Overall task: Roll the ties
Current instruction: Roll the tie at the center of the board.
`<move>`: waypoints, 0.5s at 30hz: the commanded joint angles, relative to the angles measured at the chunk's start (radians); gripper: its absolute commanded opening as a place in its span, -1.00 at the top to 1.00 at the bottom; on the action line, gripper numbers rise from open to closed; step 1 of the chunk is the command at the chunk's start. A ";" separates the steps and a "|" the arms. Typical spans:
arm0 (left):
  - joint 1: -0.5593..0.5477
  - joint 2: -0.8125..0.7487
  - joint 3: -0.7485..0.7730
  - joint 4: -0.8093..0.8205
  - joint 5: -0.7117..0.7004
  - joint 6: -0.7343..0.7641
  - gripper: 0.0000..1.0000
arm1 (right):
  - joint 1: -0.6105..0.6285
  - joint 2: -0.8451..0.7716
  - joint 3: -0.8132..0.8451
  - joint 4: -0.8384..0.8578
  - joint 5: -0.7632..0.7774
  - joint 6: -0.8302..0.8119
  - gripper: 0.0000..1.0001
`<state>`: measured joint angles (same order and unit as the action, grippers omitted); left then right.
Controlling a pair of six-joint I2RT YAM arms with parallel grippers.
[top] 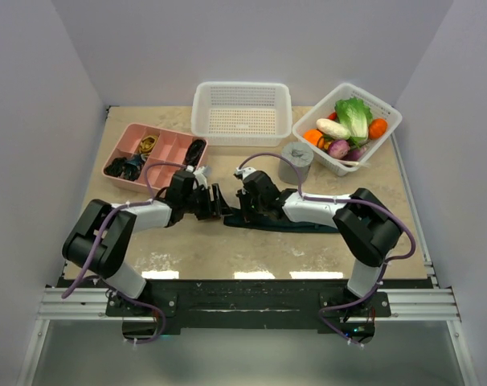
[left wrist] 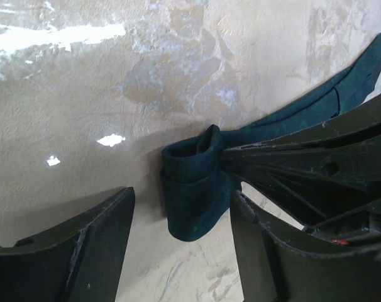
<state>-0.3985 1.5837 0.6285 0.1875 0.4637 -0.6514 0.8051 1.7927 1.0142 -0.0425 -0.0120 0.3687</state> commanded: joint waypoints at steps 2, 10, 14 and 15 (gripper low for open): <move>0.007 0.042 -0.013 0.116 0.032 -0.027 -0.26 | 0.002 -0.024 -0.002 -0.016 0.040 -0.033 1.00; 0.007 0.096 -0.018 0.208 0.062 -0.047 0.05 | 0.002 -0.033 0.014 -0.025 0.038 -0.034 1.00; 0.007 0.088 -0.012 0.208 0.066 -0.042 0.32 | 0.002 -0.056 0.029 -0.043 0.040 -0.036 1.00; 0.007 0.085 -0.007 0.193 0.064 -0.040 0.46 | 0.002 -0.065 0.030 -0.046 0.040 -0.036 1.00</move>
<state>-0.3981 1.6737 0.6228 0.3443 0.5072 -0.6964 0.8051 1.7901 1.0153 -0.0463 -0.0097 0.3561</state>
